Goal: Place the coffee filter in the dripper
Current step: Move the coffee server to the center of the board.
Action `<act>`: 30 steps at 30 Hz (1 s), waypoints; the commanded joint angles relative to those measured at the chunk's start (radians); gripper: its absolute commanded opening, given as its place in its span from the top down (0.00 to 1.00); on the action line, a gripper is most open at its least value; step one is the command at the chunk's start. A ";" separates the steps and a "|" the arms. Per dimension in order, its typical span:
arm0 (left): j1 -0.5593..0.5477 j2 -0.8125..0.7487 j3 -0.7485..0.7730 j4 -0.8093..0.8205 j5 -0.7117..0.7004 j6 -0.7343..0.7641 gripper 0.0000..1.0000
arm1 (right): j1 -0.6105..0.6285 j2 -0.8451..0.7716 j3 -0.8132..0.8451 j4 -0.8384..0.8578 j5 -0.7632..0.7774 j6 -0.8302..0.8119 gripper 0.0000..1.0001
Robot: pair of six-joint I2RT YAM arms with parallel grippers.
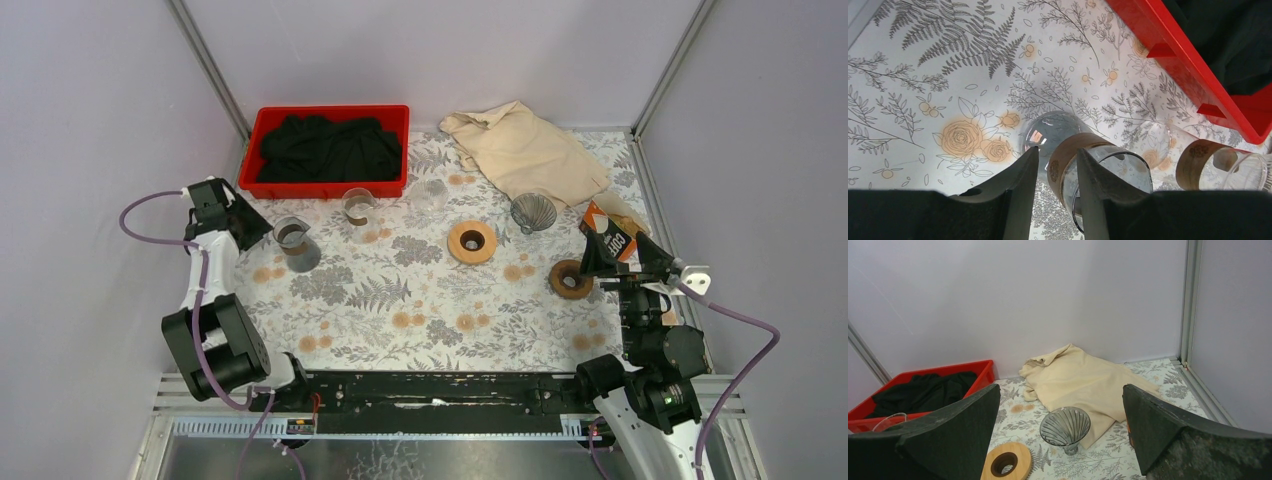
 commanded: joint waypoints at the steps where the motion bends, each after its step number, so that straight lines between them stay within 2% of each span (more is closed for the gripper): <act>1: 0.005 -0.022 0.031 -0.014 0.065 0.012 0.59 | 0.009 -0.012 -0.002 0.035 0.022 -0.017 0.01; 12: -0.015 -0.085 0.016 -0.040 0.089 0.020 0.57 | 0.011 -0.007 -0.005 0.038 0.022 -0.020 0.01; 25: -0.078 0.054 0.093 -0.086 0.070 0.091 0.58 | 0.010 -0.013 -0.004 0.035 0.032 -0.026 0.00; 30: -0.094 0.076 0.106 -0.100 0.056 0.108 0.71 | 0.011 -0.013 -0.005 0.036 0.033 -0.026 0.01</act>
